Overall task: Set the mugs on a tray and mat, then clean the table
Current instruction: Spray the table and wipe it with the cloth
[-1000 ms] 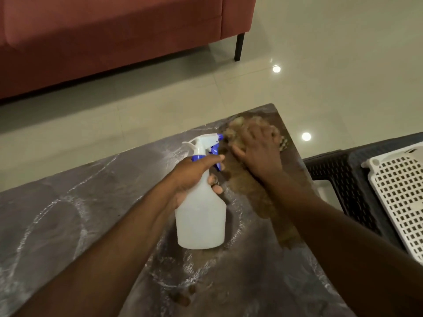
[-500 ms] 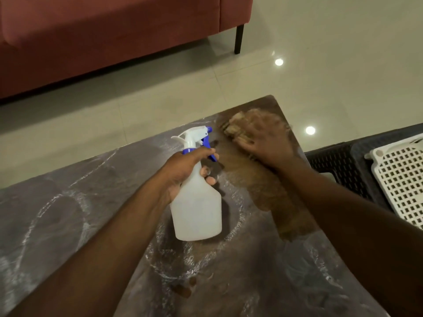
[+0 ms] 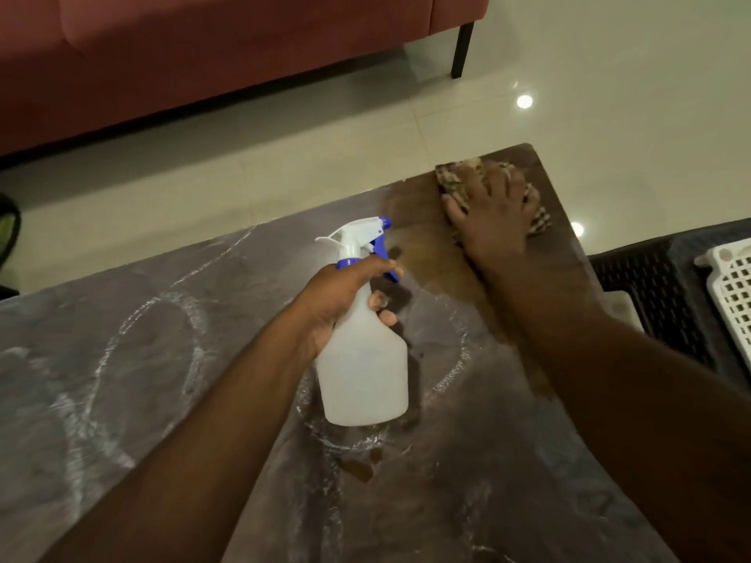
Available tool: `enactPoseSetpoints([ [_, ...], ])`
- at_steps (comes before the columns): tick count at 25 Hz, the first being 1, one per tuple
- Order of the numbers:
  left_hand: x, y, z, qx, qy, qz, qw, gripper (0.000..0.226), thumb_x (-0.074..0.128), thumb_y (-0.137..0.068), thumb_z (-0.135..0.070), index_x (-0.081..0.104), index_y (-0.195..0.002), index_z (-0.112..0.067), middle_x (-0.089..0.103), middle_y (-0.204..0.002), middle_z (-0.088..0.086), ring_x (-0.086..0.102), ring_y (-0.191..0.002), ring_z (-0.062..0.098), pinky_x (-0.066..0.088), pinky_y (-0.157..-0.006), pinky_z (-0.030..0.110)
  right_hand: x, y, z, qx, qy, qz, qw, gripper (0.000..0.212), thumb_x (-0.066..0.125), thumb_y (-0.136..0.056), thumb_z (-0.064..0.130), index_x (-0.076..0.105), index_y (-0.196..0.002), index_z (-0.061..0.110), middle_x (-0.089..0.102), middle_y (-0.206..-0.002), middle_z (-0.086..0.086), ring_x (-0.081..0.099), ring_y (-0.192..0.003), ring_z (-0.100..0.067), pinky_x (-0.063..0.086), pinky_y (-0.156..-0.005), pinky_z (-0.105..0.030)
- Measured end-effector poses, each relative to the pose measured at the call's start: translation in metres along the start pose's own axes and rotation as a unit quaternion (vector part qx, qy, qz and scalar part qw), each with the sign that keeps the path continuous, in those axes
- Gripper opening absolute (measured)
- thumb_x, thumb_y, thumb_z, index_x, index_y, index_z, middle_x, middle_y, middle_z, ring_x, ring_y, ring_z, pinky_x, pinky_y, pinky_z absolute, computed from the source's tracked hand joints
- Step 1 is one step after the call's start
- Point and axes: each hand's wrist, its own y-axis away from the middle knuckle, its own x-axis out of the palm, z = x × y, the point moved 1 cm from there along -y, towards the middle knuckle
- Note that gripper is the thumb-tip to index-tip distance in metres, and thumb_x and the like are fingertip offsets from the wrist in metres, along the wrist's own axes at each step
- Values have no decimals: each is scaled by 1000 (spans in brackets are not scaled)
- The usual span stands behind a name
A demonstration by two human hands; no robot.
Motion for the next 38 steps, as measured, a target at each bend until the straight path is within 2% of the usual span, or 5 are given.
enactPoseSetpoints([
  [5, 7, 15, 32, -38, 5, 10, 999, 17, 66, -87, -21, 71, -97, -8, 45, -48, 7, 56, -44, 25, 49, -54, 27, -11, 127, -31, -249, -12, 30, 968, 52, 43, -89, 52, 44, -137, 34, 47, -140, -9, 40, -131, -34, 29, -104, -59],
  [9, 23, 27, 56, -38, -25, 25, 999, 16, 66, -87, -17, 70, -97, -7, 44, -46, 6, 55, -43, 25, 48, -52, 27, -24, 117, -45, 14, 19, 8, 1000, 52, 44, -87, 49, 46, -135, 31, 46, -138, -14, 38, -129, -38, 27, -102, -59],
  [29, 153, 114, 183, 88, -407, -73, 906, 12, 63, -90, -43, 56, -84, -35, 68, -54, 2, 71, -57, 16, 57, -79, 38, -65, 315, -160, 50, 30, 33, 998, 51, 32, -95, 51, 42, -139, 28, 49, -137, -14, 34, -132, -37, 25, -108, -58],
  [33, 171, 119, 189, 87, -408, -93, 904, 13, 63, -90, -35, 63, -91, -22, 68, -54, 4, 71, -56, 17, 57, -78, 36, -74, 405, -182, -207, 5, 49, 977, 48, 40, -91, 49, 45, -135, 30, 49, -139, -10, 35, -133, -34, 29, -106, -57],
  [38, 183, 122, 201, 80, -440, -101, 889, 23, 61, -91, -38, 63, -90, -15, 66, -49, 1, 71, -57, 15, 52, -72, 29, -74, 373, -194, 51, 6, 2, 999, 49, 46, -88, 48, 49, -133, 29, 48, -135, -9, 35, -130, -35, 21, -108, -53],
])
